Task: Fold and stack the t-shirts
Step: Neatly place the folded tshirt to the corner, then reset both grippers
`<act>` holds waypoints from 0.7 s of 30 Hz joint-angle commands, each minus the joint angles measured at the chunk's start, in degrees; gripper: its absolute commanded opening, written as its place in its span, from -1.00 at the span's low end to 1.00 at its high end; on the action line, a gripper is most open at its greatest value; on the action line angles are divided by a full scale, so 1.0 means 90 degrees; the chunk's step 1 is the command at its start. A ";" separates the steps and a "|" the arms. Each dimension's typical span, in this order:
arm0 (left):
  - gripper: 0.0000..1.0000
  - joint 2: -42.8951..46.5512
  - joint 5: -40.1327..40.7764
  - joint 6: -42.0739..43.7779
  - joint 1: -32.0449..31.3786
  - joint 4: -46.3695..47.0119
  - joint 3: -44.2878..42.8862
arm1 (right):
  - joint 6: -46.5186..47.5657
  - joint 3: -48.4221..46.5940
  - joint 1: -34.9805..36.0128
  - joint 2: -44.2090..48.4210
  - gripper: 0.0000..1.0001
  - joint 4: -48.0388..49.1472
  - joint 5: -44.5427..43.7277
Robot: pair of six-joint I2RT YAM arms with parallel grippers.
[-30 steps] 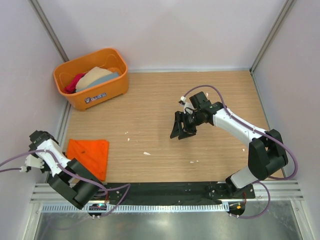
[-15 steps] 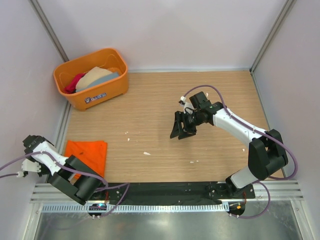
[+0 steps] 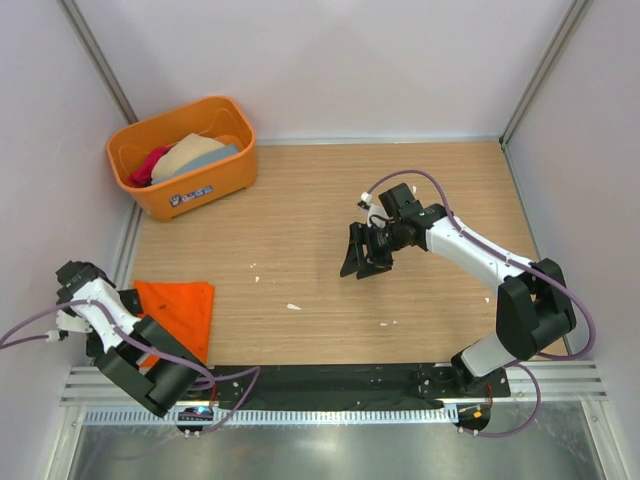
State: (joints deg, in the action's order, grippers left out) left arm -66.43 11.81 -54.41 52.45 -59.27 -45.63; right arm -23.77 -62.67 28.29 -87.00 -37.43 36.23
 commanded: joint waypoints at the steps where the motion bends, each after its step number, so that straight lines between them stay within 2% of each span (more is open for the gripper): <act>1: 0.91 0.0175 -0.0365 -0.0341 -0.0444 -0.0066 -0.0028 | 0.0121 -0.0214 0.0030 0.0009 0.22 -0.0030 0.0047; 3: 0.91 0.0106 -0.0337 -0.0534 -0.1000 0.0042 -0.0125 | 0.0102 -0.0243 0.0030 -0.0011 0.22 -0.0050 0.0047; 4: 0.93 0.0116 -0.0220 -0.0700 -0.1873 0.0052 -0.0338 | 0.0073 -0.0233 0.0030 -0.0040 0.22 -0.0050 0.0057; 7: 1.00 0.0233 0.0366 -0.1315 -0.3634 0.0519 -0.0789 | -0.0190 -0.0117 0.0020 -0.0099 0.22 0.0115 0.0174; 8: 0.99 0.0194 0.0473 -0.1366 -0.4790 0.0859 -0.0906 | -0.0268 -0.0068 0.0020 -0.0060 0.23 0.0251 0.0174; 9: 0.99 -0.0009 0.0706 -0.1386 -0.5382 0.0959 -0.1236 | -0.0346 0.0068 0.0020 -0.0011 0.24 0.0320 0.0155; 10: 0.99 -0.0175 0.0873 -0.1337 -0.6596 0.1008 -0.1432 | -0.0589 0.0147 0.0020 0.0037 0.24 0.0408 0.0125; 12: 0.99 -0.0652 0.1350 -0.1220 -0.7736 0.0931 -0.1939 | -0.0853 0.0478 0.0020 0.0291 0.26 0.0691 0.0018; 13: 1.00 -0.0772 0.1344 -0.1181 -0.8737 0.0969 -0.2019 | -0.1106 0.0615 0.0020 0.0398 0.27 0.0779 -0.0040; 15: 1.00 -0.0967 0.1159 -0.0918 -0.9593 0.1446 -0.1963 | -0.1420 0.1074 0.0020 0.0787 0.29 0.1091 -0.0225; 16: 0.99 -0.1036 0.0704 -0.0791 -1.0264 0.1729 -0.1865 | -0.1566 0.1259 0.0020 0.0925 0.29 0.1218 -0.0265; 19: 0.99 -0.0765 -0.0215 -0.0429 -1.1059 0.3192 -0.1066 | -0.2308 0.2098 0.0011 0.1638 0.34 0.1804 -0.0422; 20: 0.99 -0.0608 -0.0876 -0.0380 -1.1168 0.4066 -0.0793 | -0.2726 0.2603 0.0020 0.1862 0.38 0.2182 -0.0460; 21: 0.99 -0.0433 -0.1250 -0.0380 -1.1227 0.4520 -0.0161 | -0.2991 0.2879 0.0020 0.2077 0.43 0.2380 -0.0529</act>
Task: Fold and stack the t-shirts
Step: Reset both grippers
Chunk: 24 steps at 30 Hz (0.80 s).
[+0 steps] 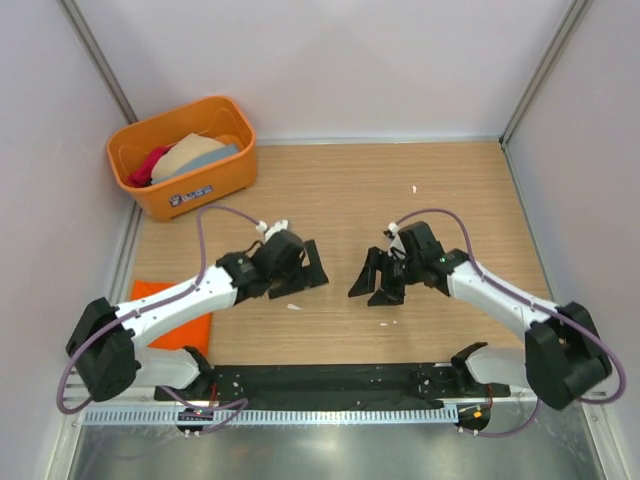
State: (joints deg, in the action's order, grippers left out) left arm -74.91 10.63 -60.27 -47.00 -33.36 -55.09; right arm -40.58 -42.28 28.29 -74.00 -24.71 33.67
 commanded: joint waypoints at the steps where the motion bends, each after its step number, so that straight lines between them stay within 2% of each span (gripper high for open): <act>1: 1.00 0.0995 -0.1461 0.0213 -0.0236 0.2497 0.1235 | -0.1358 0.0916 0.0020 0.1088 0.46 0.1200 -0.0293; 2: 0.99 0.1232 -0.1948 0.0087 -0.0236 0.2941 0.1586 | -0.1602 0.1537 0.0011 0.1325 0.60 0.1715 -0.0333; 3: 0.99 0.1563 -0.2127 -0.0137 -0.0236 0.3390 0.2325 | -0.2136 0.1853 0.0020 0.1540 0.64 0.1933 -0.0401; 4: 0.99 0.1846 -0.2254 -0.0333 -0.0236 0.3772 0.2690 | -0.2374 0.2166 0.0020 0.2035 0.73 0.2157 -0.0517; 5: 0.99 0.2487 -0.2372 -0.0470 -0.0227 0.4655 0.3051 | -0.2666 0.2787 0.0011 0.2253 0.92 0.2653 -0.0538; 6: 0.99 0.2851 -0.2305 -0.0568 -0.0227 0.4828 0.3577 | -0.3133 0.3093 0.0020 0.2497 0.99 0.2986 -0.0557; 11: 0.99 0.5283 -0.1944 -0.0919 -0.0168 0.5455 0.4898 | -0.4377 0.4675 0.0030 0.3931 1.00 0.4325 -0.0713; 12: 0.99 0.6205 -0.1789 -0.1104 -0.0139 0.5233 0.5248 | -0.4600 0.4891 0.0020 0.4147 1.00 0.4434 -0.0723; 14: 0.99 0.7186 -0.1593 -0.1359 -0.0129 0.4891 0.5582 | -0.4797 0.5194 0.0030 0.4945 1.00 0.4484 -0.0879; 15: 0.99 0.8477 -0.1476 -0.1505 -0.0119 0.4686 0.5903 | -0.4875 0.5283 0.0040 0.5240 1.00 0.4474 -0.0919; 16: 0.99 0.8625 -0.1590 -0.1680 -0.0110 0.4877 0.6071 | -0.5070 0.5371 0.0030 0.5524 1.00 0.4474 -0.0987; 18: 0.99 0.7627 -0.1913 -0.1897 -0.0022 0.5792 0.6306 | -0.5023 0.5450 0.0040 0.6312 0.99 0.4046 -0.1143; 19: 0.99 0.7466 -0.1933 -0.2032 -0.0022 0.6793 0.6413 | -0.5003 0.5450 0.0040 0.6530 1.00 0.3774 -0.1173; 20: 0.99 0.7358 -0.1798 -0.2614 -0.0012 0.7451 0.6588 | -0.4974 0.5440 0.0040 0.6793 1.00 0.3674 -0.1192; 24: 0.99 0.7668 -0.1446 -0.3039 0.0008 0.8150 0.6746 | -0.5217 0.5450 0.0050 0.7917 0.99 0.3614 -0.1173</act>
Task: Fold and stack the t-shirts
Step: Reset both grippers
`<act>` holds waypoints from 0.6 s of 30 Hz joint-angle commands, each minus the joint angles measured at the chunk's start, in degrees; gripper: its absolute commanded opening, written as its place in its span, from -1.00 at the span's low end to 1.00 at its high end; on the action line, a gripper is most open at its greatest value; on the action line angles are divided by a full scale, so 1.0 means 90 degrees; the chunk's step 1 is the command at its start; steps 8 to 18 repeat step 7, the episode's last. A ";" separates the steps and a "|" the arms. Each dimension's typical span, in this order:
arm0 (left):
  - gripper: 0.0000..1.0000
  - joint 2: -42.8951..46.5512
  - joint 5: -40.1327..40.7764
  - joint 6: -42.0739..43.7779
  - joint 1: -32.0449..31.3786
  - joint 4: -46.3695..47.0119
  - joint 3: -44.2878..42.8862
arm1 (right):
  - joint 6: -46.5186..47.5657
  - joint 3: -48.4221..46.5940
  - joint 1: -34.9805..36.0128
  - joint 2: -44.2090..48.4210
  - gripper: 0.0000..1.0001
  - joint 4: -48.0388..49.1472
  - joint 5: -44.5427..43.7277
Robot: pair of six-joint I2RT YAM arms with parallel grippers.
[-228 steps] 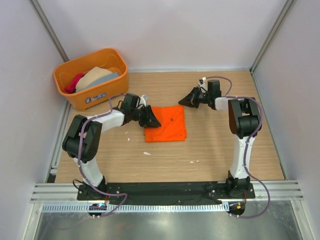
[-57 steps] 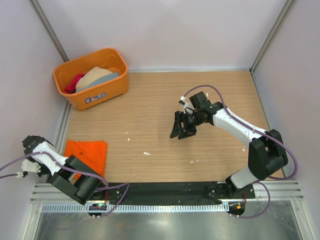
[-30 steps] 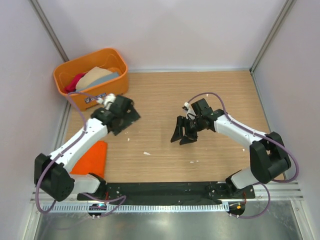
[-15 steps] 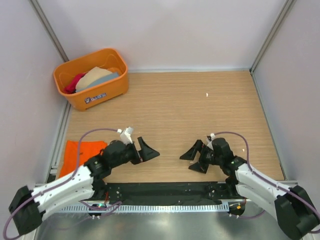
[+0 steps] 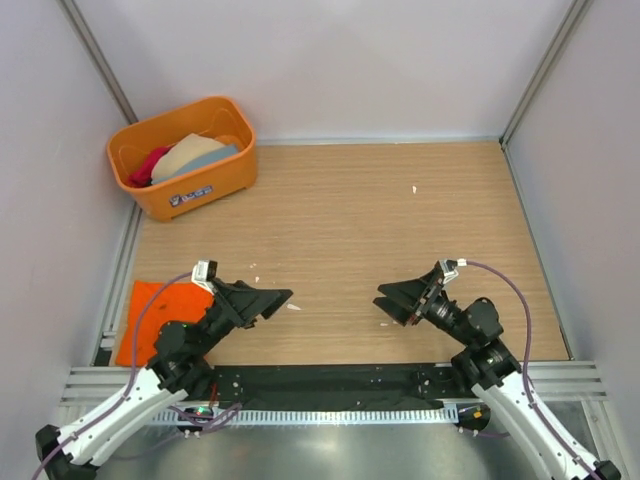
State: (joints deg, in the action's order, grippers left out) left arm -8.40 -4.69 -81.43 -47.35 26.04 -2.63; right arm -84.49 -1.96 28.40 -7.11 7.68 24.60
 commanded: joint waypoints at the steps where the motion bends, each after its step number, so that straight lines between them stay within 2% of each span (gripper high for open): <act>1: 0.99 0.0744 0.0306 -0.0795 0.0037 0.1472 0.0927 | -0.0397 0.0960 0.0037 0.0768 1.00 0.0383 -0.0146; 3: 0.99 0.1226 0.0414 -0.1029 0.0047 0.1306 0.0918 | -0.0747 0.1028 0.0047 0.0625 0.99 0.1387 -0.0068; 4: 0.99 0.1082 0.0423 -0.1098 0.0047 0.1731 0.0927 | -0.0894 0.1067 0.0047 0.0537 0.99 0.2243 -0.0164; 6: 0.99 0.1041 0.0472 -0.1235 0.0056 0.1736 0.0918 | -0.1168 0.1125 0.0047 0.0517 0.99 0.2787 -0.0340; 7: 0.99 0.1167 0.0685 -0.1245 0.0047 0.1445 0.0927 | -0.1198 0.1135 0.0047 0.0517 0.99 0.2799 -0.0466; 18: 0.99 0.1167 0.0685 -0.1245 0.0047 0.1445 0.0927 | -0.1198 0.1135 0.0047 0.0517 0.99 0.2799 -0.0466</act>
